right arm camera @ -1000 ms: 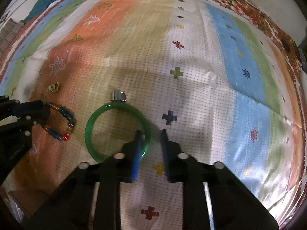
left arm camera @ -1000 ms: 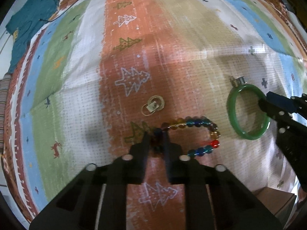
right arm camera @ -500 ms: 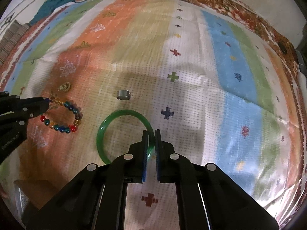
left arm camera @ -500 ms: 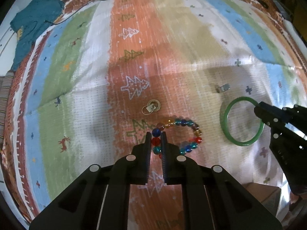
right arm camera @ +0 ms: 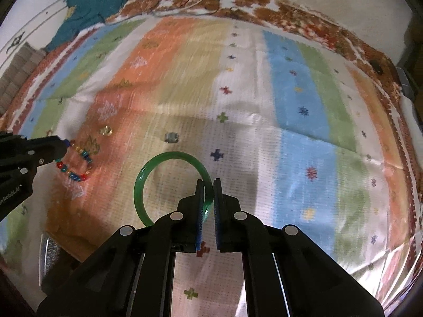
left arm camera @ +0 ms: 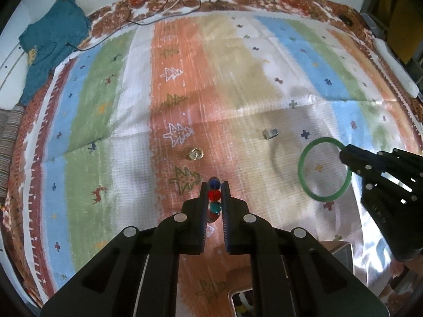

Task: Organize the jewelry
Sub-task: 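Lift and carry the glass-bead bracelet in the left gripper to the tin while the right carries the bangle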

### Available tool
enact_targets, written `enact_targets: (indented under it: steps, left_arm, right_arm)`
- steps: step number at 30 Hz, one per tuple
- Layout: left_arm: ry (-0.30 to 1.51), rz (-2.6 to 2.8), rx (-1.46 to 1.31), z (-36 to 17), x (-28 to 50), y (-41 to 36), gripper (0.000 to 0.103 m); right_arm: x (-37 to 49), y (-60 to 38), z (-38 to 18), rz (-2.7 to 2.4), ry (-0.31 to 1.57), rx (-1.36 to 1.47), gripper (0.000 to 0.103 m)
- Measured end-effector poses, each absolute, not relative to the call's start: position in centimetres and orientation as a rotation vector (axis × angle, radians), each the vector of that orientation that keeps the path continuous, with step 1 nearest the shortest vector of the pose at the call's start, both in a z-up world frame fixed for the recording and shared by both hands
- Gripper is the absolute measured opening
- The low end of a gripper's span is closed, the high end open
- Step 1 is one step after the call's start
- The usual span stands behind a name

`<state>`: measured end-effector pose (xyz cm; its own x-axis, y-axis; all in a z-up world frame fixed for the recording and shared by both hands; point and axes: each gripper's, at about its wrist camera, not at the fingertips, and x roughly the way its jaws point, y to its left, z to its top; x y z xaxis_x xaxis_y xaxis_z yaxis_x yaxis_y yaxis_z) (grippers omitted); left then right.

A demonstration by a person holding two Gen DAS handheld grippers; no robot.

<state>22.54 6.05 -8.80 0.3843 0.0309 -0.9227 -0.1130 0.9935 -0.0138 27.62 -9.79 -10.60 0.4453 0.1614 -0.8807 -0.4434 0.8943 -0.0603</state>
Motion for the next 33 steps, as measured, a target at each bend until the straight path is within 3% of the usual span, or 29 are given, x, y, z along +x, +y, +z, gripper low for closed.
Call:
enact_targets:
  steps: [33]
  left_arm:
    - [1.015,0.022,-0.149,-3.2,16.3,4.5,0.009]
  right_arm:
    - [21.2,-12.2,-5.8,0.425,0.933,-0.253,0.008]
